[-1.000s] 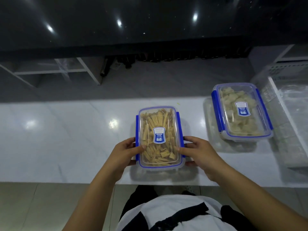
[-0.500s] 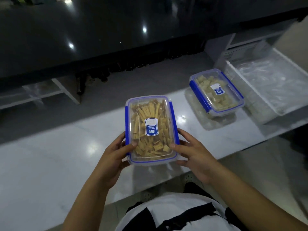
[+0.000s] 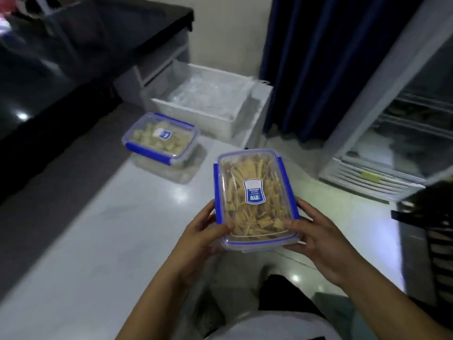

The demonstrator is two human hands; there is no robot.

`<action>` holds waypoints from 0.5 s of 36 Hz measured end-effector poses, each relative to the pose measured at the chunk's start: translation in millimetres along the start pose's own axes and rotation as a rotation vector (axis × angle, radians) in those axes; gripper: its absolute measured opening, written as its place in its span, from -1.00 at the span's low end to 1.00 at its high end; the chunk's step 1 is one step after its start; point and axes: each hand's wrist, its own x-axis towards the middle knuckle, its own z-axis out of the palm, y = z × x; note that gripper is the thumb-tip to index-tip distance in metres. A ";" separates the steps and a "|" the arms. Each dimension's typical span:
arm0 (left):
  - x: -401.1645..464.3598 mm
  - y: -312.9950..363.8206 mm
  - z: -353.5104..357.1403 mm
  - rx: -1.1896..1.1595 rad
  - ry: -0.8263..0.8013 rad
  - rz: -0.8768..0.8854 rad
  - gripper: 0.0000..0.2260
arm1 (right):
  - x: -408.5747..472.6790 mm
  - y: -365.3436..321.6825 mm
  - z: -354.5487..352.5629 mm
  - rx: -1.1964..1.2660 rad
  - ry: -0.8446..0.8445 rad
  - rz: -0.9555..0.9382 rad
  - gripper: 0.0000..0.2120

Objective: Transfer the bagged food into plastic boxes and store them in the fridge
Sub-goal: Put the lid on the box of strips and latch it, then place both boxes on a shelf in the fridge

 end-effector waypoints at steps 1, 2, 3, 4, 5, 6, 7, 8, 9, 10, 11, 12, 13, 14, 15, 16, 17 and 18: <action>8.5 2.3 14.5 0.017 -0.059 -0.005 -0.51 | -5.9 -1.8 -14.6 0.023 0.041 -0.008 -0.43; 16.9 4.4 29.2 0.029 -0.104 -0.015 -0.50 | -12.0 -4.2 -29.1 0.043 0.075 -0.016 -0.42; 25.6 6.4 44.0 0.037 -0.137 -0.026 -0.48 | -17.4 -6.6 -43.1 0.061 0.104 -0.025 -0.40; 34.4 7.8 58.7 0.043 -0.164 -0.036 -0.46 | -22.4 -9.4 -56.8 0.078 0.133 -0.035 -0.38; 44.0 8.6 73.7 0.049 -0.190 -0.044 -0.44 | -26.6 -12.3 -70.9 0.094 0.162 -0.048 -0.36; 53.7 9.4 88.6 0.055 -0.212 -0.048 -0.42 | -30.0 -15.6 -84.4 0.107 0.188 -0.061 -0.36; 63.8 10.0 103.7 0.064 -0.228 -0.052 -0.39 | -32.5 -19.0 -98.2 0.121 0.213 -0.073 -0.36; 74.1 10.1 118.9 0.074 -0.238 -0.060 -0.36 | -34.9 -22.5 -112.1 0.138 0.240 -0.083 -0.37; 84.7 9.5 133.6 0.085 -0.246 -0.071 -0.34 | -36.6 -25.6 -125.7 0.160 0.267 -0.094 -0.38; 96.0 8.5 148.6 0.096 -0.260 -0.082 -0.35 | -38.2 -28.1 -140.2 0.182 0.294 -0.104 -0.39; 107.7 7.0 163.4 0.110 -0.279 -0.090 -0.36 | -39.4 -30.1 -154.6 0.201 0.318 -0.114 -0.40; 119.2 5.8 177.8 0.131 -0.302 -0.093 -0.38 | -39.8 -31.7 -168.7 0.223 0.338 -0.122 -0.41; 130.0 4.4 192.0 0.152 -0.327 -0.096 -0.38 | -40.6 -32.8 -183.0 0.248 0.356 -0.125 -0.42; 143.7 2.2 210.0 0.169 -0.352 -0.098 -0.36 | -40.8 -35.5 -201.2 0.269 0.370 -0.127 -0.43; 153.6 1.2 222.7 0.178 -0.369 -0.105 -0.34 | -40.2 -37.1 -214.1 0.274 0.380 -0.126 -0.42; 162.7 0.4 234.0 0.185 -0.382 -0.112 -0.32 | -38.8 -38.6 -226.2 0.272 0.387 -0.126 -0.40; 172.2 -0.8 246.5 0.188 -0.398 -0.120 -0.31 | -36.8 -40.7 -239.4 0.274 0.394 -0.127 -0.39; 180.7 -2.2 258.8 0.190 -0.408 -0.130 -0.31 | -35.4 -43.6 -251.7 0.283 0.403 -0.130 -0.38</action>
